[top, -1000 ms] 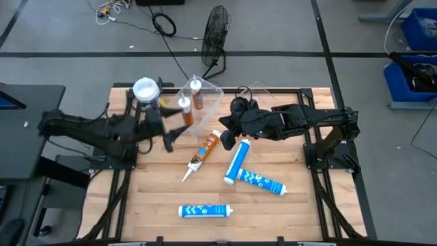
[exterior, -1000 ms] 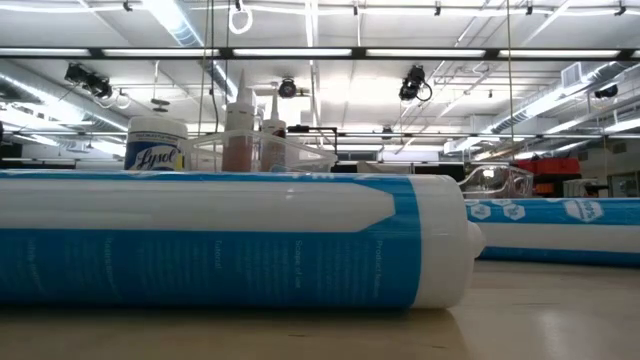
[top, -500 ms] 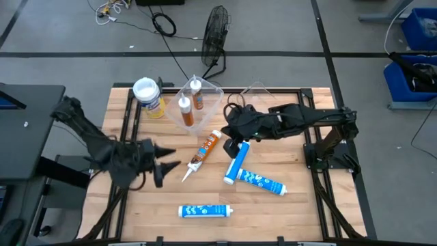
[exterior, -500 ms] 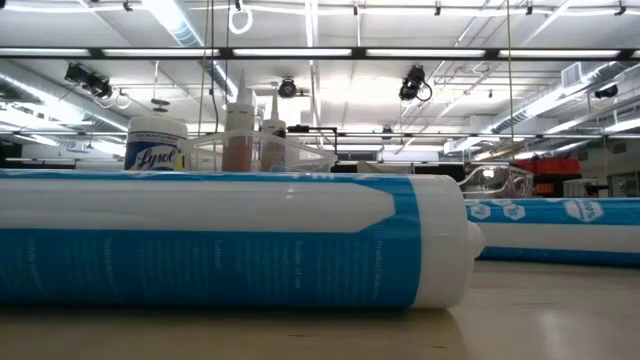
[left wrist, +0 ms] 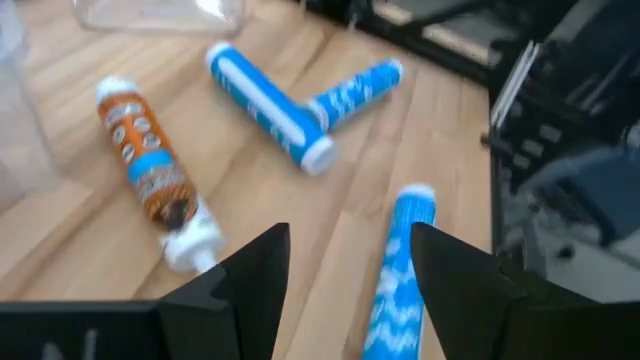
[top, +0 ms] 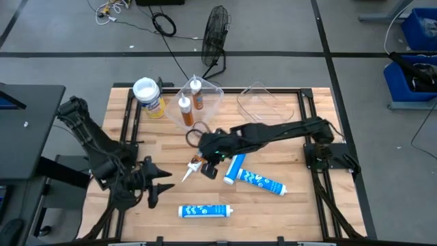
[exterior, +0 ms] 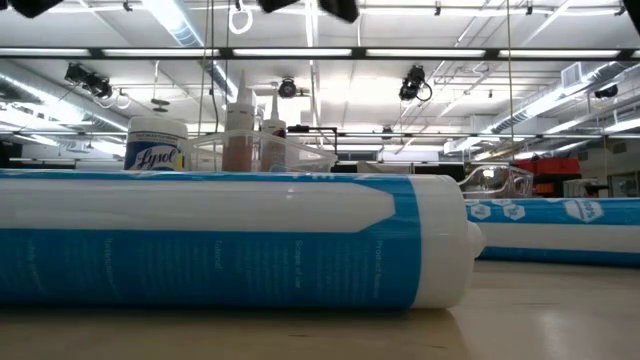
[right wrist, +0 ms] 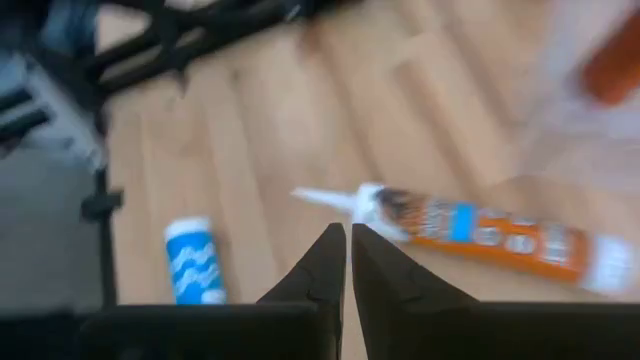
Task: Pick & place silicon tubes, Sealant and Lysol wipes
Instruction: Put the brown sealant into the white transparent bin
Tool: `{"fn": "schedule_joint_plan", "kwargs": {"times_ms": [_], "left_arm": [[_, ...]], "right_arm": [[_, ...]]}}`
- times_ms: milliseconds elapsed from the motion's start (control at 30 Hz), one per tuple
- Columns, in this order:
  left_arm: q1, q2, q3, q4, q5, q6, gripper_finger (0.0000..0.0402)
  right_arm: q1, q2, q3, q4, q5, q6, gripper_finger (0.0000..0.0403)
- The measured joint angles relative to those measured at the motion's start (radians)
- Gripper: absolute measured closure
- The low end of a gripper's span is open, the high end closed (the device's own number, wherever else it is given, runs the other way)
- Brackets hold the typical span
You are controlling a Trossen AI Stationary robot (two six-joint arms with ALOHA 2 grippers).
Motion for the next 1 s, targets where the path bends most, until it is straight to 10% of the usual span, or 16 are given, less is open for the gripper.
{"fn": "schedule_joint_plan", "kwargs": {"times_ms": [367, 700, 1000], "left_arm": [[-0.078, -0.003, -0.001, -0.215, 0.009, -0.121, 0.0207], [-0.078, -0.003, -0.001, -0.291, 0.018, -0.122, 0.0207], [-0.077, -0.01, -0.001, -0.3, 0.053, -0.115, 0.0207]], "right_arm": [[-0.002, 0.192, 0.0, 0.067, -0.253, -0.564, 0.0287], [-0.014, 0.271, 0.0, 0.15, 0.044, -0.99, 0.0084], [-0.046, 0.298, -0.001, 0.129, 0.013, -1.077, 0.0091]]}}
